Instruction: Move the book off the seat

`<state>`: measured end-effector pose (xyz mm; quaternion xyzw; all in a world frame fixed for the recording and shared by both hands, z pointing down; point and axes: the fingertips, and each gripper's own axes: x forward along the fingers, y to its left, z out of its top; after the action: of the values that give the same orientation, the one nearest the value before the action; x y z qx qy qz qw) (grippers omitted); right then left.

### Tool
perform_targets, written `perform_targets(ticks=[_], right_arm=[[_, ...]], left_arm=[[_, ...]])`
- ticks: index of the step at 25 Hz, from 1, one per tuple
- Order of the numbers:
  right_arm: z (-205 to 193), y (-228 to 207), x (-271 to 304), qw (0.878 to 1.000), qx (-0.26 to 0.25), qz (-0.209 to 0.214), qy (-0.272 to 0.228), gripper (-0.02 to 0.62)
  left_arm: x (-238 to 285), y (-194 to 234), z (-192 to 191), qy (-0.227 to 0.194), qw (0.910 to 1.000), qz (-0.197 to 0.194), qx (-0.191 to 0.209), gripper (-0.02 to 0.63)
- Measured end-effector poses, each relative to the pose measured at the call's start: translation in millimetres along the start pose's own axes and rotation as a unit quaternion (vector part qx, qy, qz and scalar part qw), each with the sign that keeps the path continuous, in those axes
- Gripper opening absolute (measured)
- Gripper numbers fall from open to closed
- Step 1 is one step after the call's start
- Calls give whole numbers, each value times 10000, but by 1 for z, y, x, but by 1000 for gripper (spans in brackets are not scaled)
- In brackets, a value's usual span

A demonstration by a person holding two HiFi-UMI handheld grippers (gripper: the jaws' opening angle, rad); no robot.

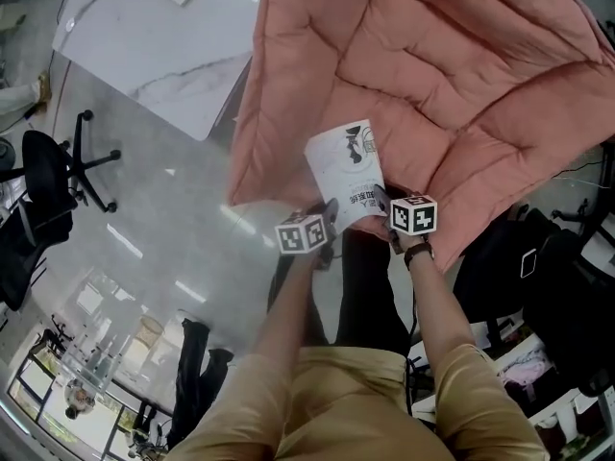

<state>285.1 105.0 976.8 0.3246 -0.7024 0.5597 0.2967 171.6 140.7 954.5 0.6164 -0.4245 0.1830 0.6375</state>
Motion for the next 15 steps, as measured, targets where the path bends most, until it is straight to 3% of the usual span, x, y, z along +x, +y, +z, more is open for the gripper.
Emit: perform_targets(ticks=[9,15], right_arm=[[-13,50,-73,9951,735,-103,-657,49],[44,105,-153,9813,710,-189,-1782,48]], left_arm=[[-66,-48,-5,5,9993,-202,328,48],[-127,-122,54,-446,9901,-679,1149,46]])
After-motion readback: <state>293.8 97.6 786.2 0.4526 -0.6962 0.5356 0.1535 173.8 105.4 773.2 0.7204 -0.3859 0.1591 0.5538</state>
